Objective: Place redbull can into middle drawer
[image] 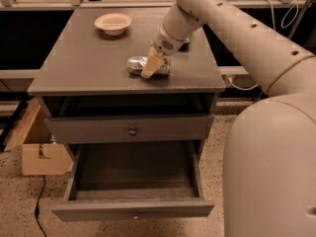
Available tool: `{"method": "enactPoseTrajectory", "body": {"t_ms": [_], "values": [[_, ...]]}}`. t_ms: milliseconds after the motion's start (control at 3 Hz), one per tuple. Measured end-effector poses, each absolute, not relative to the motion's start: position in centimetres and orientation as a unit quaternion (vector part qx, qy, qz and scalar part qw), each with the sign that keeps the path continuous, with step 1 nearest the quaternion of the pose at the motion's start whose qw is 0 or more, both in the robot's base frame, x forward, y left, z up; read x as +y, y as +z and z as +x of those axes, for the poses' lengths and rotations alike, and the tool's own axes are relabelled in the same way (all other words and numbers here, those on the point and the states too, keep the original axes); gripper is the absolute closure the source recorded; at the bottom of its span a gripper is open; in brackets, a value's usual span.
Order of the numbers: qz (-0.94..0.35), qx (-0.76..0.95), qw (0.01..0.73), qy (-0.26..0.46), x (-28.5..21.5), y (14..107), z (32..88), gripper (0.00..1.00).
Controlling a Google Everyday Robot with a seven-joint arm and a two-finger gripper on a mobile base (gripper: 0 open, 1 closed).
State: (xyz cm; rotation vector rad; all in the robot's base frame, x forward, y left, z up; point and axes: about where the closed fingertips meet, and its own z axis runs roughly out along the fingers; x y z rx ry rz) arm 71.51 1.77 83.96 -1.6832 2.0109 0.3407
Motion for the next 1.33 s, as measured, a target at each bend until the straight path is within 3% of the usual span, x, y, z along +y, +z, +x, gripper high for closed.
{"method": "enactPoseTrajectory", "body": {"t_ms": [333, 667, 1333], "values": [[-0.619, 0.738, 0.238, 0.122, 1.7, 82.9, 71.4, 0.65], [-0.617, 0.738, 0.241, 0.124, 1.6, 83.2, 71.0, 0.96], [-0.533, 0.781, 0.308, 0.106, -6.4, 88.3, 62.9, 1.0]]}}
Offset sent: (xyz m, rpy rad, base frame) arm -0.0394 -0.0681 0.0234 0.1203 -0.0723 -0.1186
